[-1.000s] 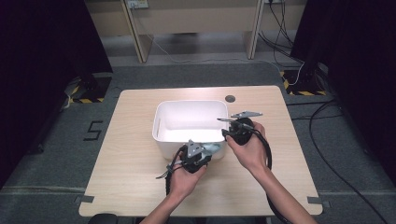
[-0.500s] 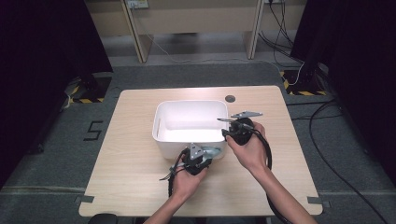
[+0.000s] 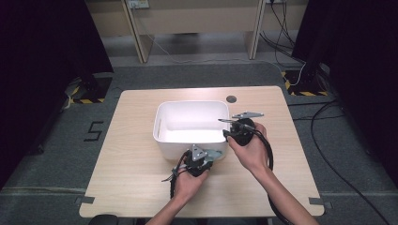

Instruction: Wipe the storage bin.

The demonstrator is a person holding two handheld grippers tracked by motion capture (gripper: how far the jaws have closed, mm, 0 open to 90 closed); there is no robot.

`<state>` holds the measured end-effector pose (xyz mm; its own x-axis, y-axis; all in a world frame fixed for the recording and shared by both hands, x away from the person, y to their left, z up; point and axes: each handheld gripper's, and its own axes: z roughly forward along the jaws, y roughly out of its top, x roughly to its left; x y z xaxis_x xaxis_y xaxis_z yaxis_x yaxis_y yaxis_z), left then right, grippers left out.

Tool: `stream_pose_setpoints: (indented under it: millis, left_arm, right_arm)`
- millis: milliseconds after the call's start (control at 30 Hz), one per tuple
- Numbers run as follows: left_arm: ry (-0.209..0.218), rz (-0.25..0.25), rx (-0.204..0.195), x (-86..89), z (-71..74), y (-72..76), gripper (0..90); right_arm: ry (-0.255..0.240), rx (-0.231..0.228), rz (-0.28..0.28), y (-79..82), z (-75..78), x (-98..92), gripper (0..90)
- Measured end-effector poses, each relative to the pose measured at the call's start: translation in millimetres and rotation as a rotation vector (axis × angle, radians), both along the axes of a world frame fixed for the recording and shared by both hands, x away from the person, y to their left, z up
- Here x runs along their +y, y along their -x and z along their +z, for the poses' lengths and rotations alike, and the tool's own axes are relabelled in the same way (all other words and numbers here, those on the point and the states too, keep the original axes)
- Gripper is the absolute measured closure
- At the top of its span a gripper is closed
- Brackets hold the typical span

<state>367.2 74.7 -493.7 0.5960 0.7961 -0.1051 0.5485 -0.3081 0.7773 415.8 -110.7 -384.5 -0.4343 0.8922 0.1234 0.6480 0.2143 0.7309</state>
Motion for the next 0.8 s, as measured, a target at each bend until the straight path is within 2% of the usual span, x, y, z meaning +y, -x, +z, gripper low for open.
stream_pose_setpoints:
  millis: [500,800]
  left_arm:
    - [-0.004,0.007,0.034,-0.3,-10.2,-3.5,77.2]
    - [-0.009,0.001,0.054,-0.4,-10.9,-5.6,77.2]
  right_arm:
    - [-0.001,-0.001,-0.001,0.0,-0.1,0.1,67.7]
    - [-0.003,0.000,-0.003,0.0,-0.1,0.2,67.7]
